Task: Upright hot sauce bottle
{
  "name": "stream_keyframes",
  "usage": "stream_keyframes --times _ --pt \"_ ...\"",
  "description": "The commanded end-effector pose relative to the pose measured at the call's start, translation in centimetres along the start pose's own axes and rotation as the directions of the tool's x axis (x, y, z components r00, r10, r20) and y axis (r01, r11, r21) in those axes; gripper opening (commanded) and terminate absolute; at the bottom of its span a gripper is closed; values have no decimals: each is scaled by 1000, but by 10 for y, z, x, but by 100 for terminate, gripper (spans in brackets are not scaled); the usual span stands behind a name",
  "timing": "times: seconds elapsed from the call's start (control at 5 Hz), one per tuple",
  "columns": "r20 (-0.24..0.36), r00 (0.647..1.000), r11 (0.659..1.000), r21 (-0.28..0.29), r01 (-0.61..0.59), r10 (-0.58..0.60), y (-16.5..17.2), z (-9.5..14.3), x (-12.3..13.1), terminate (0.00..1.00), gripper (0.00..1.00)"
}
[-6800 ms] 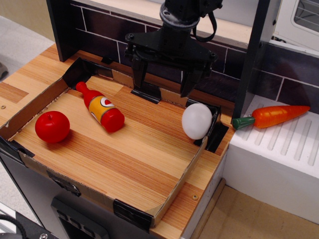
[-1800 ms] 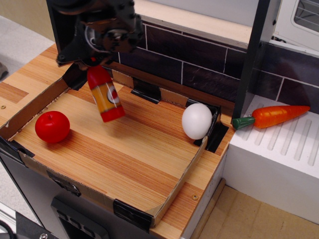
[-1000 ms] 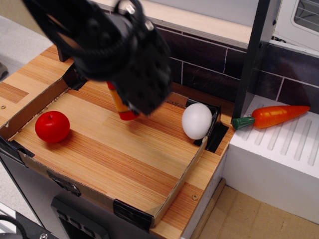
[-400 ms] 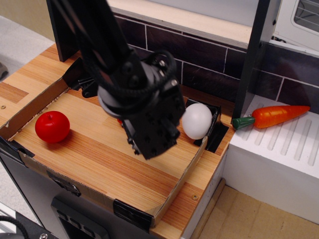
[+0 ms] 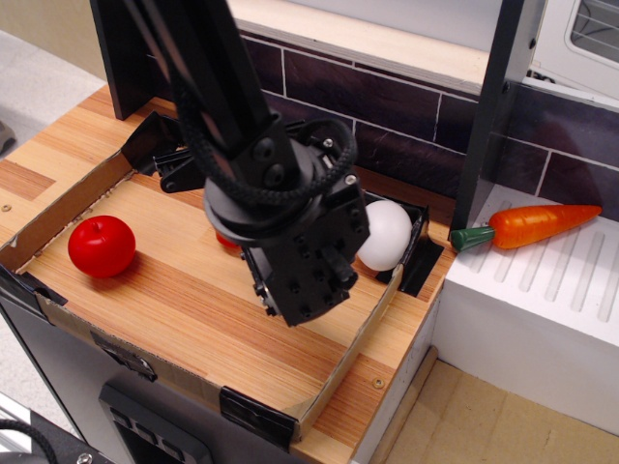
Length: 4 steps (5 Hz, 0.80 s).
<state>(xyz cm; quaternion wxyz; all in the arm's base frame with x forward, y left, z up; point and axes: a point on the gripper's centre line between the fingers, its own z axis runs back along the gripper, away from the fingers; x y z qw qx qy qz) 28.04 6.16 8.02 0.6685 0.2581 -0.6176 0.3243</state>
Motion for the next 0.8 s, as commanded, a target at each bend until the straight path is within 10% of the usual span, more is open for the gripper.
stream_keyframes --times 0.0,0.2,0.4,0.6 --pt "32 999 1000 -20 -1 2 1 -2 -5 0 0" --pt "-28 1000 1000 -16 -6 6 2 -1 -4 0 100" --pt "-75 997 1000 -13 -21 20 3 0 0 0 100" --pt "-114 992 999 -9 -49 47 3 0 6 100 100"
